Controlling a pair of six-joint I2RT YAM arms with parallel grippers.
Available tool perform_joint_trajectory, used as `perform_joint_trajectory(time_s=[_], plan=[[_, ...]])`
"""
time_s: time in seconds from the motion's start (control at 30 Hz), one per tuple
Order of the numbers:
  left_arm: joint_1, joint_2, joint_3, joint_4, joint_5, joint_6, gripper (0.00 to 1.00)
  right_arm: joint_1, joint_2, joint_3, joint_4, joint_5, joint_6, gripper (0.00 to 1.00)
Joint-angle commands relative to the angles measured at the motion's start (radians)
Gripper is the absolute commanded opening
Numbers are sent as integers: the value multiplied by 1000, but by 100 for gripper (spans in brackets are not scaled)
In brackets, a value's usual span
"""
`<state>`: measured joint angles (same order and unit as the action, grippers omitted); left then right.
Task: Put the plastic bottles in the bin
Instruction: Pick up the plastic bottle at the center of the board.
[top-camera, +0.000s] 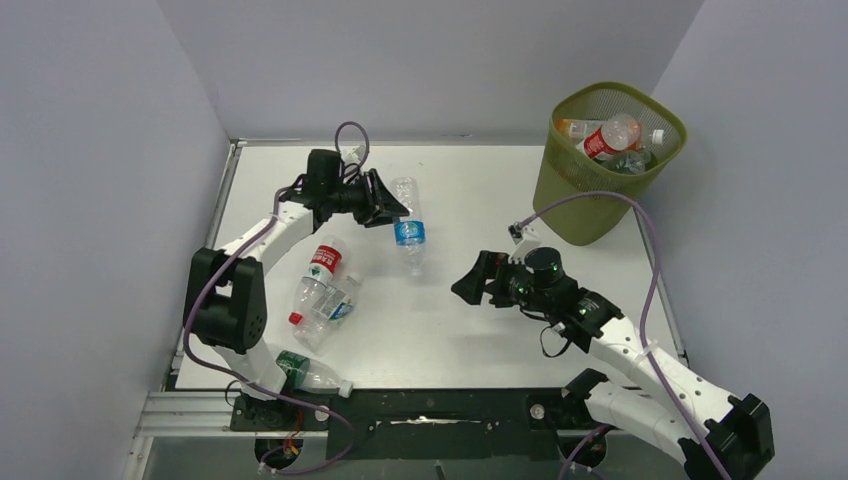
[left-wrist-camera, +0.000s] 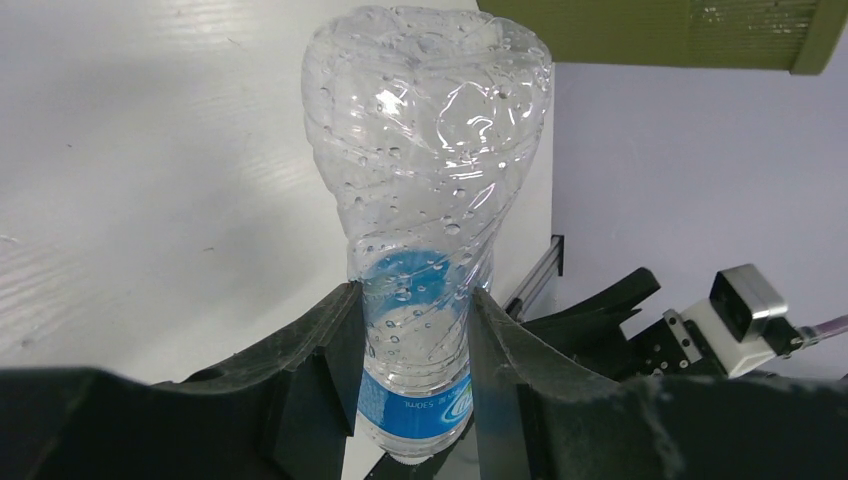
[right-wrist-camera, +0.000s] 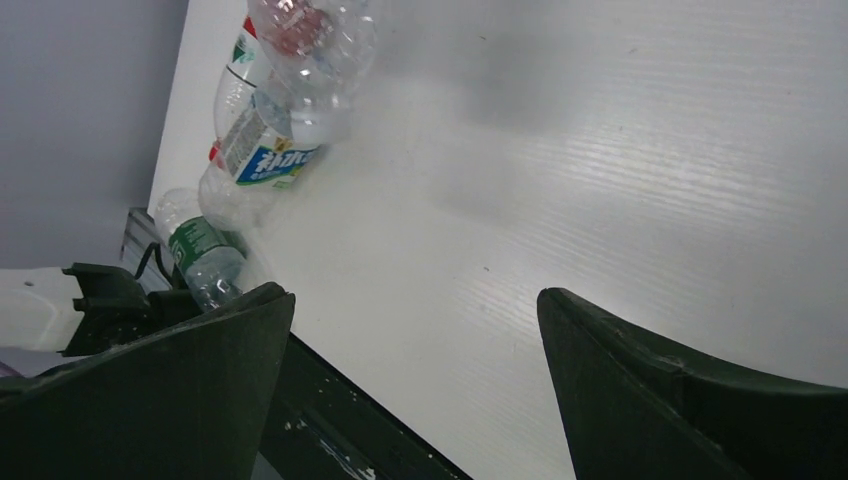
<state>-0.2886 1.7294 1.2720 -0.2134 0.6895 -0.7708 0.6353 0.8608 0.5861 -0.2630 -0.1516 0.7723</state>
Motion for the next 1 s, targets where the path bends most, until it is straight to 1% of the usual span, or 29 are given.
perform_joint_trajectory(time_s=[0.0,0.27,0.43,0.77,0.97], plan=[[-6,-79,-40,104,114,22,32,-6,42,124,-10,-35,-2,98],[-24,-115,-114,242,222,-45,32,-20,126,254,0,-66,-40,98],[-64,-126,-114,267,270,-49,32,-86,175,339,22,-117,-48,98],[-152,-145,-146,307,288,-52,32,-267,275,428,78,-289,-63,98],[-201,-143,-148,336,285,-62,32,-291,314,437,120,-364,-56,98]])
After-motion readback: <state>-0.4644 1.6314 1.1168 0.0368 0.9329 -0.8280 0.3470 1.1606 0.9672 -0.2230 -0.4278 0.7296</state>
